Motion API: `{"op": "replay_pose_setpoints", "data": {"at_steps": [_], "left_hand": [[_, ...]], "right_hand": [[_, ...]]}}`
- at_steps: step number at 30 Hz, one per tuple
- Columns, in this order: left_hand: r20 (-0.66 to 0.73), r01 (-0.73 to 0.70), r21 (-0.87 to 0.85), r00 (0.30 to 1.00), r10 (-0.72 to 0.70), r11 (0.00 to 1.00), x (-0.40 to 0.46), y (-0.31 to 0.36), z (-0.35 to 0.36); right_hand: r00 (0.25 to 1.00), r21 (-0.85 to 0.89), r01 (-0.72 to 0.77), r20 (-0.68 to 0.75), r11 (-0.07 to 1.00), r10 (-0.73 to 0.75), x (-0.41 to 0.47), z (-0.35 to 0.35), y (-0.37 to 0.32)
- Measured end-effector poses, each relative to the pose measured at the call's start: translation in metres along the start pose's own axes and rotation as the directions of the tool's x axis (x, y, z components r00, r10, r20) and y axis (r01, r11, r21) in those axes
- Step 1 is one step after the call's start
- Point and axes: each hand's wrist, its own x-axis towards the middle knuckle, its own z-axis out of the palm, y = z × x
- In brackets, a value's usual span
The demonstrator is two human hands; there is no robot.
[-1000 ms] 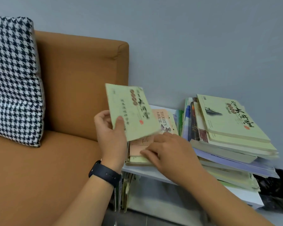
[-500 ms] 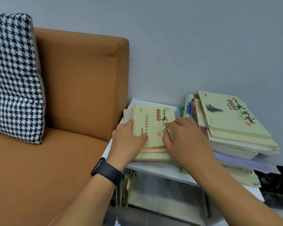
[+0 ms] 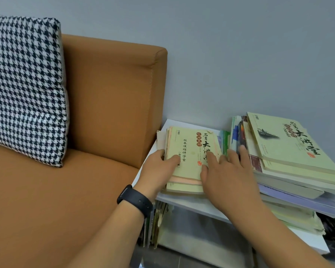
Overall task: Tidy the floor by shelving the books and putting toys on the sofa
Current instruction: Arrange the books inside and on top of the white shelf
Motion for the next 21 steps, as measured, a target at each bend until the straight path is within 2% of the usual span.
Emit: {"op": "replay_pose_setpoints", "data": {"at_steps": [5, 7, 9, 11, 13, 16, 18, 19, 21], "left_hand": [[-0.051, -0.047, -0.232, 0.998, 0.036, 0.972, -0.006, 0.002, 0.002], [-0.014, -0.003, -0.371, 1.0, -0.002, 0.929, -0.003, 0.003, -0.001], [0.089, 0.094, -0.495, 0.994, -0.057, 0.864, -0.002, 0.006, -0.005], [0.26, 0.179, -0.477, 0.964, -0.057, 0.86, -0.004, 0.007, -0.005], [0.348, 0.219, -0.463, 0.936, -0.051, 0.859, -0.005, 0.003, -0.003], [0.352, 0.239, -0.558, 0.935, -0.034, 0.795, -0.004, -0.003, 0.001], [0.314, 0.178, -0.582, 0.949, 0.017, 0.794, -0.005, -0.005, 0.002], [0.274, 0.124, -0.588, 0.96, 0.052, 0.799, -0.005, -0.004, 0.0], [0.188, 0.016, -0.62, 0.974, 0.128, 0.784, -0.005, 0.001, -0.004]], "right_hand": [[0.998, -0.036, 0.049, 0.033, 0.998, -0.048, 0.0, 0.001, 0.004], [0.996, -0.027, 0.084, 0.013, 0.996, -0.084, 0.0, 0.0, 0.007], [0.994, 0.0, 0.113, -0.007, 0.994, -0.113, 0.0, 0.002, 0.012], [0.99, 0.001, 0.138, -0.039, 0.99, -0.138, 0.001, 0.005, 0.015], [0.986, -0.01, 0.152, -0.066, 0.988, -0.152, 0.001, 0.01, 0.016], [0.984, -0.011, 0.168, -0.053, 0.986, -0.168, 0.0, 0.012, 0.018], [0.984, 0.033, 0.169, -0.059, 0.985, -0.167, -0.002, 0.009, 0.018], [0.984, 0.089, 0.164, -0.08, 0.982, -0.157, -0.001, 0.005, 0.017], [0.983, 0.331, 0.149, -0.151, 0.932, -0.103, -0.001, 0.002, 0.017]]}}
